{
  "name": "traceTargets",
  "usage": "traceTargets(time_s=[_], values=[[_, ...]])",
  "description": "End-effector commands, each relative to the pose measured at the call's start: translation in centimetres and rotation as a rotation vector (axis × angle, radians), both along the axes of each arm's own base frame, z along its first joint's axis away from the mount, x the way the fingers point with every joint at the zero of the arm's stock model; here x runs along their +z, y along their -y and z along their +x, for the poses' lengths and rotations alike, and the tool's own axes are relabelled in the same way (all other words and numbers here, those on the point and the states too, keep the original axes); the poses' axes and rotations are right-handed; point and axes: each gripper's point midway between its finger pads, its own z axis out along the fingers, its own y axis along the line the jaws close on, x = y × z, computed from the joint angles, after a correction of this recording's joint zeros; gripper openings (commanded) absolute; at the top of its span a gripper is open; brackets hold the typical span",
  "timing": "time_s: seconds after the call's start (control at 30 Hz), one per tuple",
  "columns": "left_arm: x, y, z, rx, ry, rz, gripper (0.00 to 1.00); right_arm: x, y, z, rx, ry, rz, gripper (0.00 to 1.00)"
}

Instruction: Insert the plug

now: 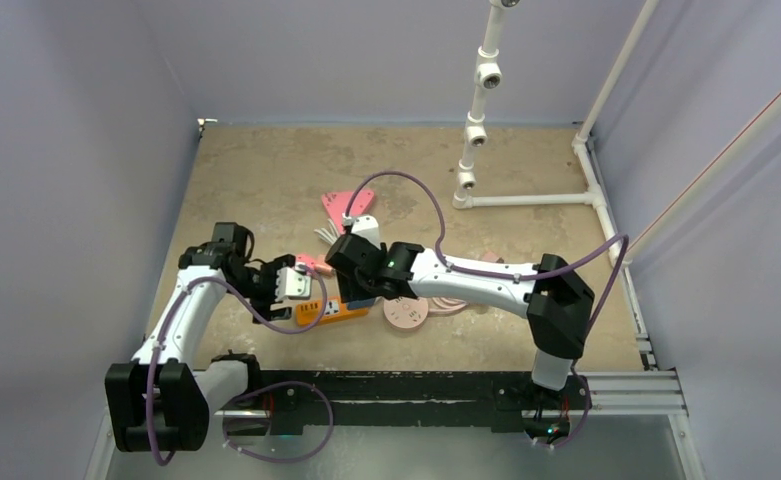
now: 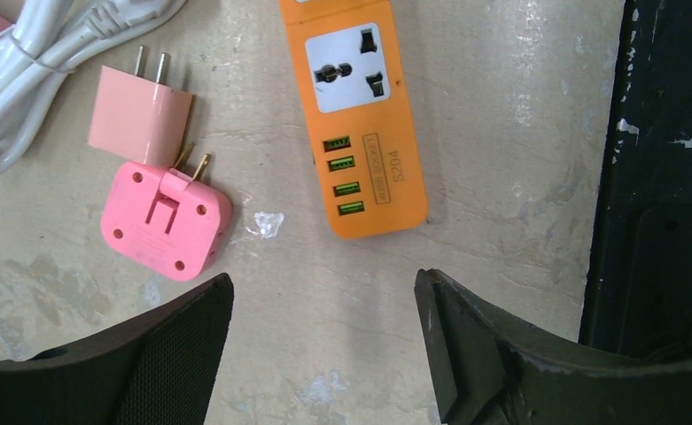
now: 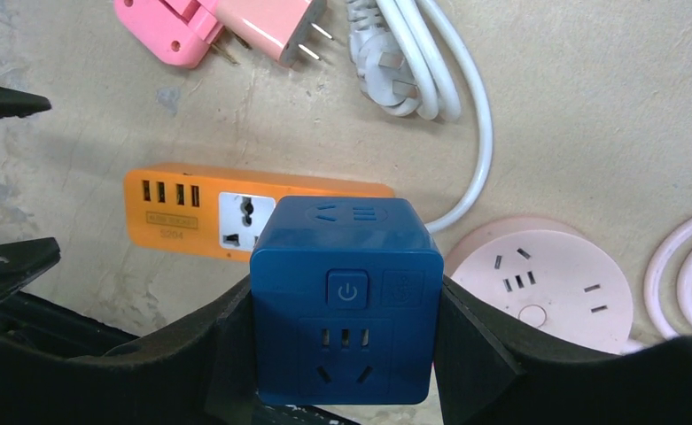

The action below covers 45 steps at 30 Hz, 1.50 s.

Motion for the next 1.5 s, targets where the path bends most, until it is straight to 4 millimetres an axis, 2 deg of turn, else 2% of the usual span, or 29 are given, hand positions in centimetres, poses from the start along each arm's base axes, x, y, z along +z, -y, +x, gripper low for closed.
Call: traceTargets(time_s=[0.0,0.23,0.5,0.97,1.47], values=[[-0.7,0.0,-0.1,-0.032,0.032,-0.003,0.73,1.8,-1.9,0.1,-0.009,0.047,0.074,0.0],[-1.7,0.0,-0.2,-0.035,0.048,0.003,0.62,1.0,-2.6,-0.6,-0.002,0.034,0.061,0.0],[-1.9,0.2,-0.2,-0.051,0.063,-0.007,0.47,1.0,-2.9,0.0,-0.033,0.046,0.047,0.0],[-2.3,0.2,-0.3,-0.066,0.073,-0.006,0.39,1.7,-2.1,-0.2,-0.059,0.039,0.054,0.0],[-2.2,0.2,-0.3,-0.069,0.081,-0.004,0.33,0.7,-0.8,-0.4,-0.069,0.041,0.021,0.0]])
